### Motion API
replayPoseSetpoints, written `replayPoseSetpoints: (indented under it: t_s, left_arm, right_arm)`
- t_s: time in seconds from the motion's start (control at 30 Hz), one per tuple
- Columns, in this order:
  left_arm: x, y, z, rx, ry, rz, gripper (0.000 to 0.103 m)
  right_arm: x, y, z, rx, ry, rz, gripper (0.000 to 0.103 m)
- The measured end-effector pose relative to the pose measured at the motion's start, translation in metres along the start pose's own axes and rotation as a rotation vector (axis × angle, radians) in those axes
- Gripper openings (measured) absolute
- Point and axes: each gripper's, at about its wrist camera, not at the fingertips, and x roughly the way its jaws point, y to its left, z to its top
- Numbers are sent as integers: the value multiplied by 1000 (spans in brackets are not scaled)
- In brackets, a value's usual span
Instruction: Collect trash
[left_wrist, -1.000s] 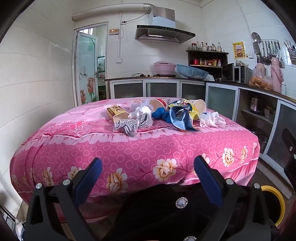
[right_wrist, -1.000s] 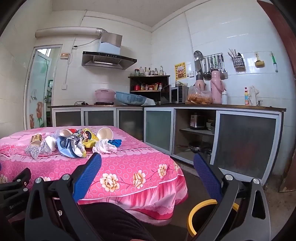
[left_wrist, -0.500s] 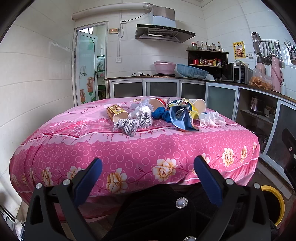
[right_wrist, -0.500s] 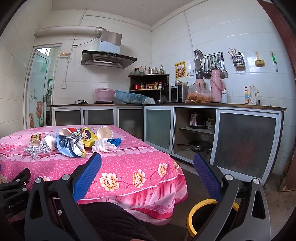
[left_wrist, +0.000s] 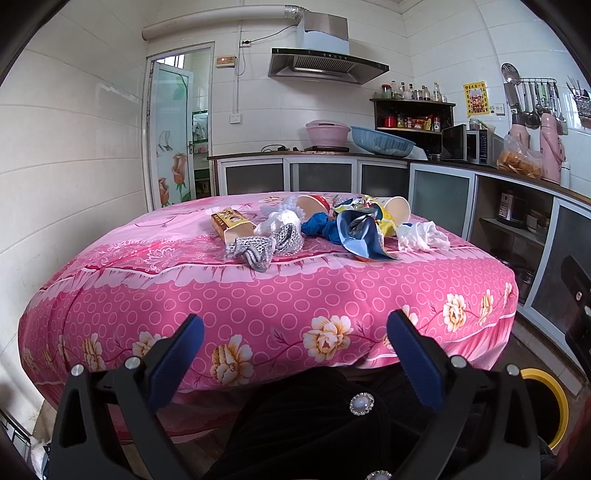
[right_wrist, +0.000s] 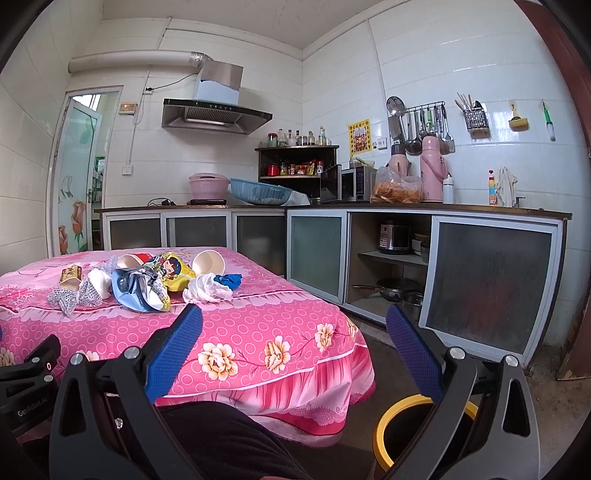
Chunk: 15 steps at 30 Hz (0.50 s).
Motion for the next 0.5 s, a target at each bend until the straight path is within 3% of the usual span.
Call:
replayPoseSetpoints:
  t_s: [0.5]
  left_arm:
    - [-4,-4,1,10,-16,1,95]
  right_arm:
    - [1,-1,0,0,2,1,95]
